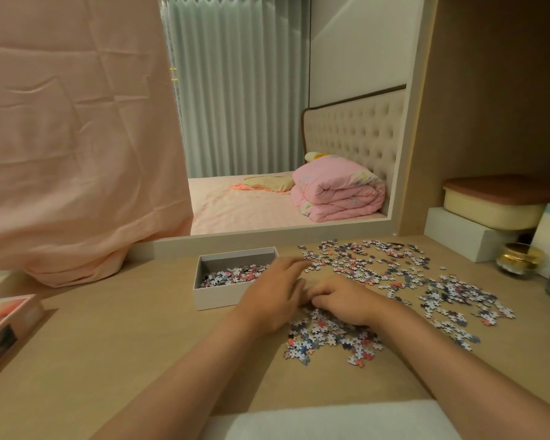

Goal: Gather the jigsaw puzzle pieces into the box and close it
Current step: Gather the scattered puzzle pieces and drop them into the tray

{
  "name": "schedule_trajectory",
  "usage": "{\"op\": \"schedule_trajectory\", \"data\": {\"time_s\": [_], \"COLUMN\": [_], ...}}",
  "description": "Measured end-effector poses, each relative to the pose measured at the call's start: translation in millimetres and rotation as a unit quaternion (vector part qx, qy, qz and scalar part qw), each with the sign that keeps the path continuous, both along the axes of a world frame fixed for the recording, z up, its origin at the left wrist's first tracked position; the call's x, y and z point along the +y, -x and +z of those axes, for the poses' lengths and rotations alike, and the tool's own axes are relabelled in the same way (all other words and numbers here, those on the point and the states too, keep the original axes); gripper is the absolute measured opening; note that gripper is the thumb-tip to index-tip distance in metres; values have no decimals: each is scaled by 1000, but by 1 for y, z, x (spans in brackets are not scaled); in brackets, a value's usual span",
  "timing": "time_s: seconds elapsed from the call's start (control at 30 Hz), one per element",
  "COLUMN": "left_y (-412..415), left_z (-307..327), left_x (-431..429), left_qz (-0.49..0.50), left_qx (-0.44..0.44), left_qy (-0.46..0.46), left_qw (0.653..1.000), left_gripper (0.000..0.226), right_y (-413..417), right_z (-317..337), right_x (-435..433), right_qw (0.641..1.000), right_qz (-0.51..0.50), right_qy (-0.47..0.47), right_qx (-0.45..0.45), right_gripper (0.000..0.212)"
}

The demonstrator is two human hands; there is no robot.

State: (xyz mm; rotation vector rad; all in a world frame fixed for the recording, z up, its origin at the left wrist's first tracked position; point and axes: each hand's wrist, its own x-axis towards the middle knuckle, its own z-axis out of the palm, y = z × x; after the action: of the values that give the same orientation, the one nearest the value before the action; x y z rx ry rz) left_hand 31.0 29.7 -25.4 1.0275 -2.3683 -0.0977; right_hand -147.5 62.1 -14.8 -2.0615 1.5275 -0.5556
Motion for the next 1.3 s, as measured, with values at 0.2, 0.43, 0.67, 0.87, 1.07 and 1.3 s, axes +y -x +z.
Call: {"op": "schedule_trajectory", "data": {"time_s": [0.2, 0.43, 0.67, 0.87, 1.07, 1.3], "left_y": [28, 18, 11, 44, 45, -12], "left_z": [-5, 4, -6, -15, -28, -30], "left_x": [14, 37, 48, 53, 45, 41], "left_qz": [-12, -68, -50, -60, -68, -78], "left_qx": [-140, -138, -178, -225, -182, -61], "left_qy": [-180, -220, -253, -210, -164, -139], "left_qw": [974, 963, 950, 950, 967, 985], "left_gripper": [66, 73, 115, 108, 92, 54], "right_y": [25, 10, 21, 66, 20, -40], "right_z": [-4, -31, -17, -34, -32, -34], "right_x": [36, 55, 59, 71, 61, 44], "right_qw": [982, 967, 973, 923, 970, 989], "right_qz": [-163, -148, -180, -297, -185, -132], "right_qy": [53, -42, 36, -60, -28, 25], "right_qx": [-80, 201, 138, 236, 157, 63], "right_gripper": [28, 61, 54, 72, 61, 43]}}
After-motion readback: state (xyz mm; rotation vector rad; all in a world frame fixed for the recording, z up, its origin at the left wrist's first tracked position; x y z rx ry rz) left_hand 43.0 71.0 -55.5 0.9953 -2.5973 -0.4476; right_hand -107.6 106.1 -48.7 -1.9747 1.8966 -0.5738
